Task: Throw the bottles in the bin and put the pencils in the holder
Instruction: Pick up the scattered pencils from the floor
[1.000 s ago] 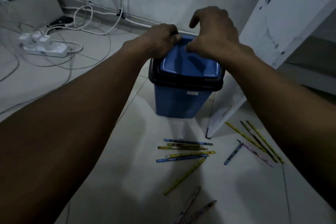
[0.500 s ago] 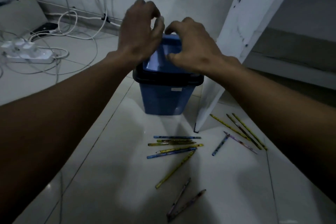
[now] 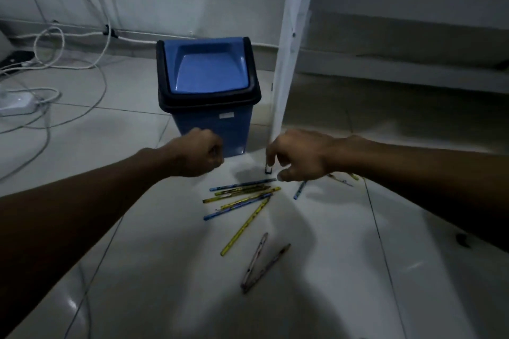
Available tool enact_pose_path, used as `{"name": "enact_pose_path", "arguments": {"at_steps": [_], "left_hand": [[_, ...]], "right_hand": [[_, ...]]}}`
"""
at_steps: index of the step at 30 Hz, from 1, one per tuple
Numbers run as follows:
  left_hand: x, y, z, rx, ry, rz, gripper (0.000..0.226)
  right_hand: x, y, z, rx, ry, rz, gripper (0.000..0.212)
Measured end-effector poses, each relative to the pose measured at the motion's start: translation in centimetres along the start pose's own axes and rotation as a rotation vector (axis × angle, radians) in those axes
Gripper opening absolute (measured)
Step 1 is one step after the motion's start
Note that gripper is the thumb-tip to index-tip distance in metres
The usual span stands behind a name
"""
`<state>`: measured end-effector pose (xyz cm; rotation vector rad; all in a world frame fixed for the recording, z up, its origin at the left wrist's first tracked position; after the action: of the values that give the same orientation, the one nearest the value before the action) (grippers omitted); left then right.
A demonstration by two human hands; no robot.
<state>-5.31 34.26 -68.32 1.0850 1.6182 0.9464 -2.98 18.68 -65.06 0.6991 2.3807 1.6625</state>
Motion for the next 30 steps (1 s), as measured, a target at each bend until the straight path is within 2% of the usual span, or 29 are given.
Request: {"name": "enact_pose_path", "arguments": {"at_steps": [7, 14, 18, 23, 30], "left_hand": [[-1.5, -7.8, 4.1, 0.106, 0.074, 0.017, 0.012], [-1.0, -12.6, 6.7, 0.065, 0.162, 0.138, 0.03], [-0.8, -14.1, 7.0, 0.12, 0.146, 0.226, 0.038], [-1.0, -15.0, 6.5, 0.083, 0.149, 0.215, 0.03], [-0.5, -14.7, 6.5, 0.157, 0.229, 0.004, 0.011]], "right_hand": [[-5.1, -7.2, -1.4, 0.12, -0.156, 0.155, 0.035], [-7.2, -12.2, -3.0, 0.032, -0.304, 0.335, 0.035], [-7.6, -13.7, -3.3, 0.005, -0.376, 0.461, 0.036], [-7.8, -13.6, -3.1, -0.039, -0.41, 0.508, 0.035], [-7.2, -14.1, -1.8, -0.033, -0.408, 0.527, 0.029]]}}
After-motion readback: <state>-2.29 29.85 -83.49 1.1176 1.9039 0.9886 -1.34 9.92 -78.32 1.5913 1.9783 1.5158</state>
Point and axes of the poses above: each hand's wrist, its own z-axis towards the middle knuckle, its own y-axis out of the back of the hand, x = y × z, the point moved 8 cm from there along z, towards the middle knuckle, and after that the axes turned 7 degrees about y, right-handed, at the moved point
